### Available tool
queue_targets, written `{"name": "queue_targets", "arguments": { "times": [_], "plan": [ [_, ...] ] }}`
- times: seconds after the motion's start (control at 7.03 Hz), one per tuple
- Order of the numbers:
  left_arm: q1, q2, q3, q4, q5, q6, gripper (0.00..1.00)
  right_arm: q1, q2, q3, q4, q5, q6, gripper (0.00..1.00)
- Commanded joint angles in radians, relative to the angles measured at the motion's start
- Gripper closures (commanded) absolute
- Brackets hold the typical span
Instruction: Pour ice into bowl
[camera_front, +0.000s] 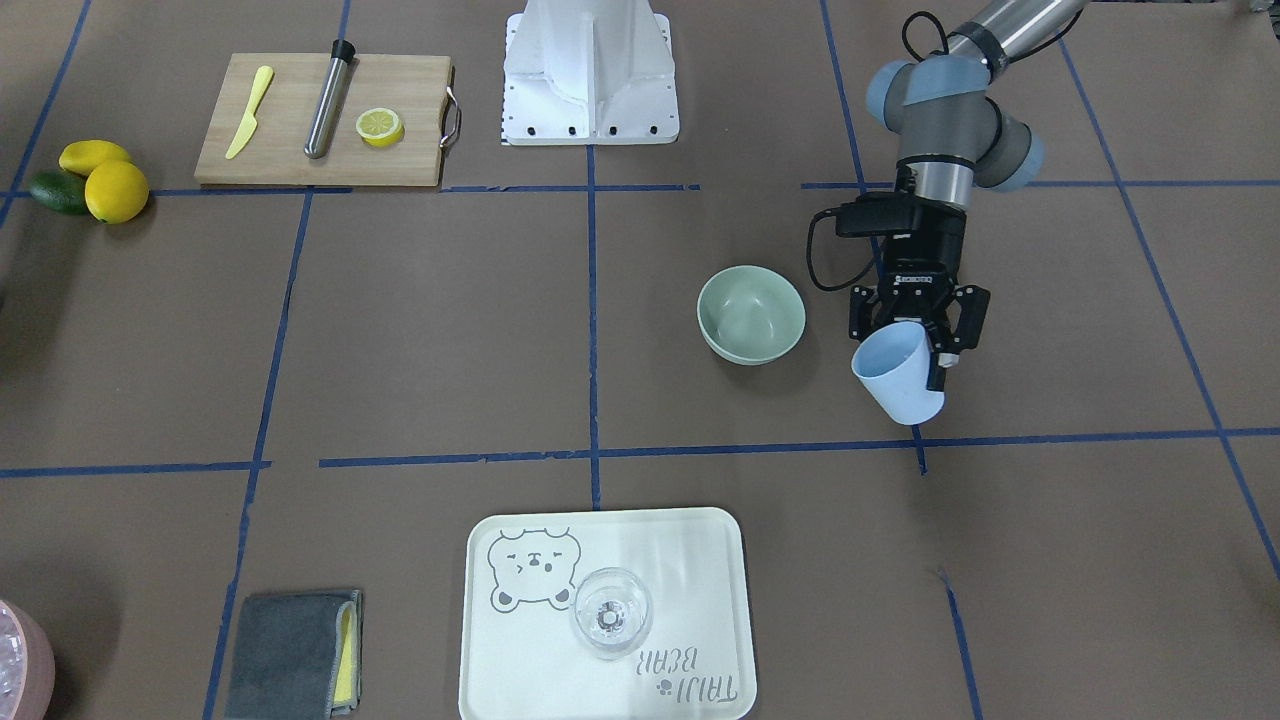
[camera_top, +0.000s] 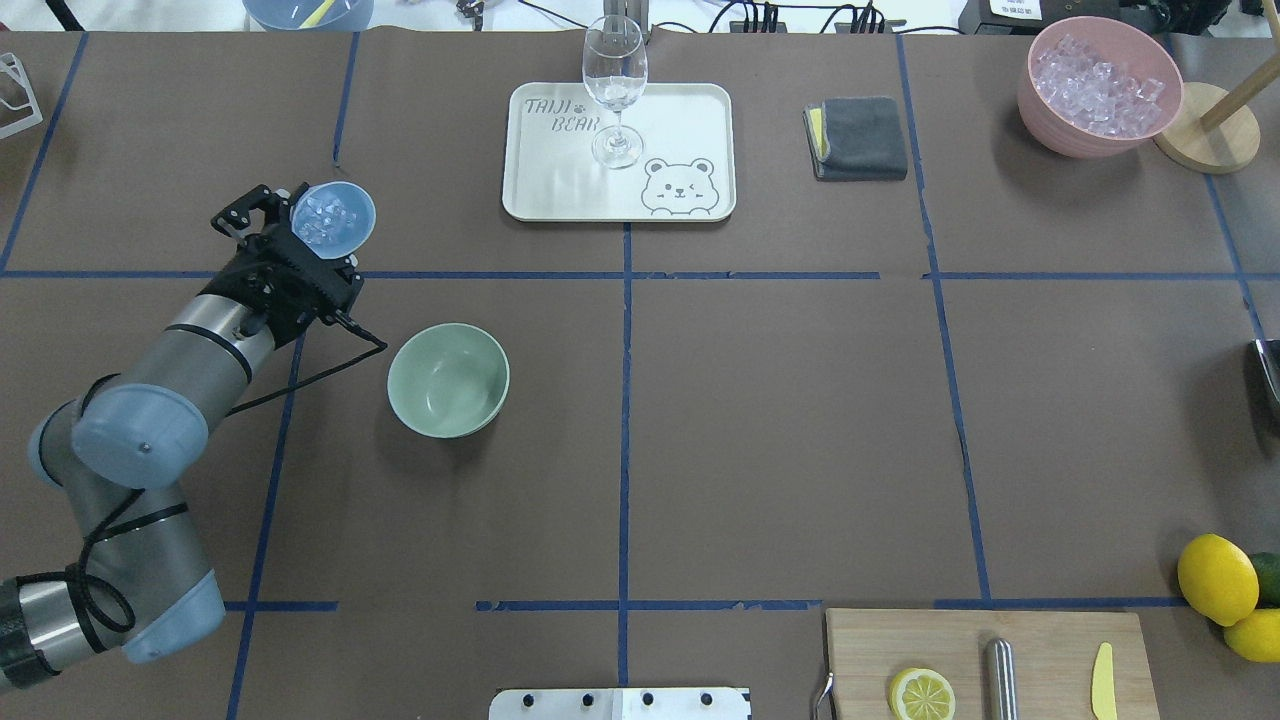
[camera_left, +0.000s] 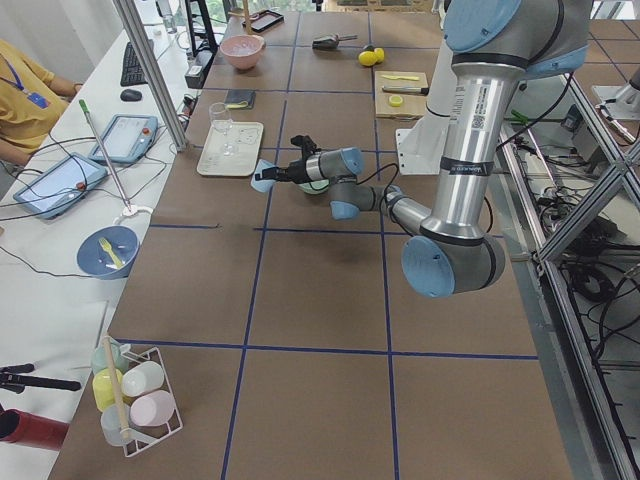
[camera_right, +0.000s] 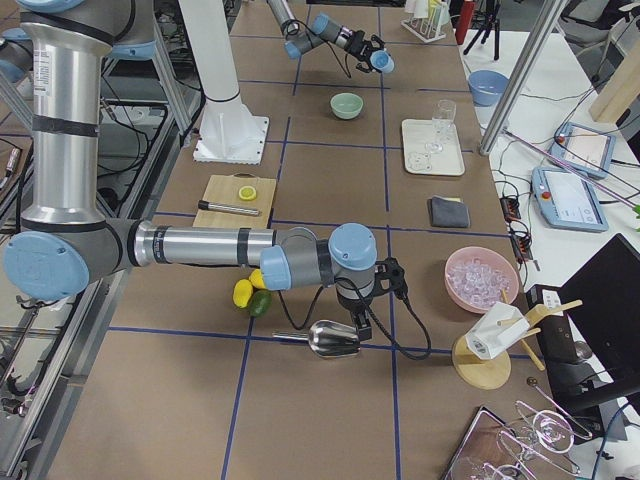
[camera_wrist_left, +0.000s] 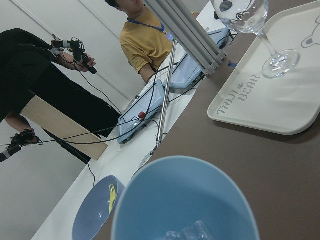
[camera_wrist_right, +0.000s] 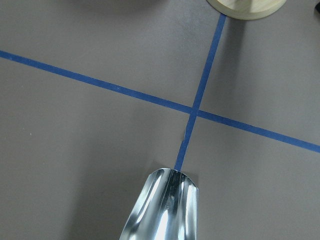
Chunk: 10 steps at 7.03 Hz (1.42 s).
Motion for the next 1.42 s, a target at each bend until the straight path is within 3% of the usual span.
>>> {"name": "queue_targets", "arguments": {
  "times": [0.0,0.43,0.71,1.0,1.28],
  "plan": [
    [0.114,-0.033,0.000,0.036,0.152,0.155,1.00,0.002,-0.007,0.000,0.000,0.000,0.000,0.00],
    [0.181,-0.047,0.016,0.033,0.314,0.481,1.00,0.004,-0.009,0.000,0.000,0.000,0.000,0.00],
    [0.182,-0.047,0.016,0.031,0.320,0.665,1.00,0.004,-0.010,0.000,0.000,0.000,0.000,0.00],
    [0.182,-0.045,0.018,0.030,0.390,0.869,1.00,0.004,-0.012,-0.002,0.000,0.000,0.000,0.00],
    [0.185,-0.045,0.023,0.031,0.414,0.953,1.00,0.004,-0.016,-0.002,0.000,0.002,-0.001,0.00]
  ]
}}
